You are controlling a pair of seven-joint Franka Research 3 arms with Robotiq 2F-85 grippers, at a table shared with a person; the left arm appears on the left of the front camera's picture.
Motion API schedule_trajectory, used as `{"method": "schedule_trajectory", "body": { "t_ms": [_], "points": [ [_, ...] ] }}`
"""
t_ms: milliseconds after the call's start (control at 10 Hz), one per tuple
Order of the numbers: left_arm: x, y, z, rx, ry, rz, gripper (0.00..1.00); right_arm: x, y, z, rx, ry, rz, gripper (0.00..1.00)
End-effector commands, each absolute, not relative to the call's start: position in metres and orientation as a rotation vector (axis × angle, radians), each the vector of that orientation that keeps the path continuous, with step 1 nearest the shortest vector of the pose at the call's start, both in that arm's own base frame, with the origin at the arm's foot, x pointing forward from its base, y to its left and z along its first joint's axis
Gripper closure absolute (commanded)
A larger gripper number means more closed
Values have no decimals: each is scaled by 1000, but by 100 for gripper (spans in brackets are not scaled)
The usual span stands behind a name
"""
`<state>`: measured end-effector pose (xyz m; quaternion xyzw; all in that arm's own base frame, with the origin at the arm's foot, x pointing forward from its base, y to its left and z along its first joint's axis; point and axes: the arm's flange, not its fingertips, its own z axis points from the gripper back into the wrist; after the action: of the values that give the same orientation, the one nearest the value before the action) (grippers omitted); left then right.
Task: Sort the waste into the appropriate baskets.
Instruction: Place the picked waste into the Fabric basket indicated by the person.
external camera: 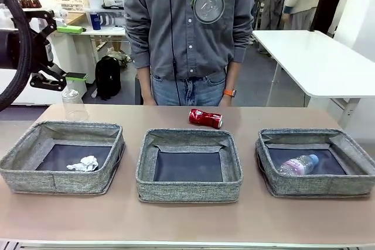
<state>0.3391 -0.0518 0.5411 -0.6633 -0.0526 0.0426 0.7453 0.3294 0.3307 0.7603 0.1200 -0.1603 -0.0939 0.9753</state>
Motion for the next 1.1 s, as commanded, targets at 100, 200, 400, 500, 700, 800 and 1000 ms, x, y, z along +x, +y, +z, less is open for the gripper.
{"method": "schedule_trajectory", "body": {
  "t_ms": [100,200,400,500,700,800,1000],
  "points": [
    [339,-54,544,-1472,-123,89,0,326,331,760,238,-329,-198,59],
    [339,-54,544,-1472,-123,89,0,326,331,760,238,-329,-198,59],
    [339,-54,544,-1472,-123,89,0,326,331,760,238,-329,-198,59],
    [339,-54,544,-1472,-123,89,0,326,331,760,238,-329,-198,59],
    [339,-54,544,-1472,-123,89,0,326,331,760,238,-329,-198,59],
    [339,-54,544,-1472,-123,89,0,326,331,760,238,-329,-198,59],
    [339,-54,544,-1472,-123,89,0,326,331,760,238,-329,-198,59]
  ]
}}
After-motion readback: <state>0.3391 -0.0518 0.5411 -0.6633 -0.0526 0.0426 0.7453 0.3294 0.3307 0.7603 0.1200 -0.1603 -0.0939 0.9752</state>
